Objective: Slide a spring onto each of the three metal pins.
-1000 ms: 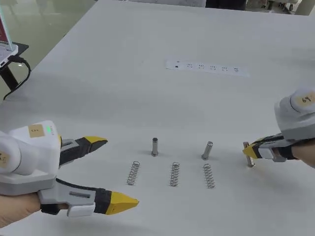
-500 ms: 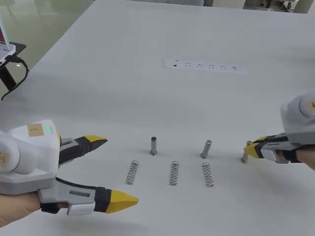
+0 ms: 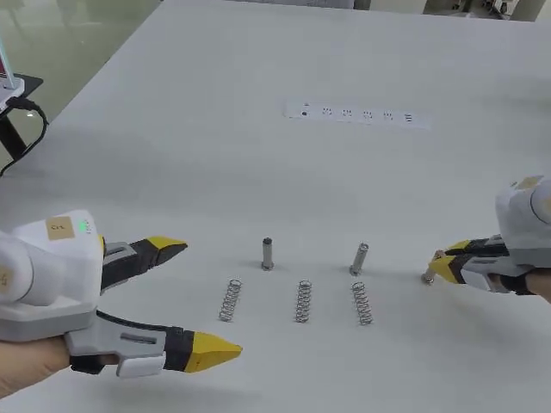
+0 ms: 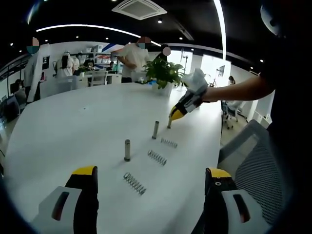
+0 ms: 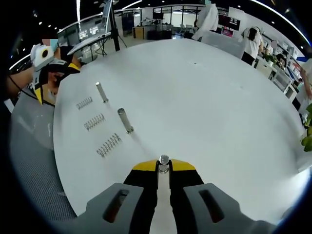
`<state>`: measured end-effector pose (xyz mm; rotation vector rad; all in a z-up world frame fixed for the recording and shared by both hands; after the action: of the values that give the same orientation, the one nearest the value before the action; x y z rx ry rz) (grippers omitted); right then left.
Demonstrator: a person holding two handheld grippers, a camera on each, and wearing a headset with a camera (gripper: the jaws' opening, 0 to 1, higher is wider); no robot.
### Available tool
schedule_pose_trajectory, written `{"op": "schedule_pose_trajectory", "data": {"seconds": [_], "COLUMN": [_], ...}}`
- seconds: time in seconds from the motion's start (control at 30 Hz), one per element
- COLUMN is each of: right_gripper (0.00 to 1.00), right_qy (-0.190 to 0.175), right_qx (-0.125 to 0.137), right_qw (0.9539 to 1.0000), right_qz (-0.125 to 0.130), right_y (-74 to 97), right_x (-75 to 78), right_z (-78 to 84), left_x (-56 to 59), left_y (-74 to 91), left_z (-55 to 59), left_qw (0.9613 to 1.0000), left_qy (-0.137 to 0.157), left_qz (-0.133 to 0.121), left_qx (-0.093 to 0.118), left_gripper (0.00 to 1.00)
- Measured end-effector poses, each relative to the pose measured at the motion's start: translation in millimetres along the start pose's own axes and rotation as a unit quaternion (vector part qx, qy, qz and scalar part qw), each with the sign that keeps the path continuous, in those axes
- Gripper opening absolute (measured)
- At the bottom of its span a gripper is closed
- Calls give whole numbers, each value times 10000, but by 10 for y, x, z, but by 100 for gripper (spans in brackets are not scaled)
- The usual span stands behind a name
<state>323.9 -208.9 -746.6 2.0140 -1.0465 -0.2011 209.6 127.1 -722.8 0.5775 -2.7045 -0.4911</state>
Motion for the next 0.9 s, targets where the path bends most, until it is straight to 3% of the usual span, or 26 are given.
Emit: {"op": "schedule_pose_trajectory", "data": {"seconds": [0.9], "right_gripper": [6], "right_qy": [29], "right_qx": [2], "right_qw": [10000], "right_qz": [-62], "right_y": [14], "right_x": [-6], "right_z": [-4], "left_x": [3], "left_y": [14], "left_z": [-1], "left_qw": [10000], "left_qy": [-4], "left_qz": [-47], "left_qx": [14], "left_gripper": [92]}}
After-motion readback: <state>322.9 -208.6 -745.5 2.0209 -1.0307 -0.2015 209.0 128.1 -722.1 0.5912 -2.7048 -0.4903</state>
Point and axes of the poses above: the centre of the closed fingertips' face, and the gripper's own axes: y roughly backward along the fingers, x roughly to its right, z roughly out of its underside, the point moved 8 cm from there along y, roughly backward along the fingers, and after that the axes turned 15 degrees about z, right-handed, at the moved point
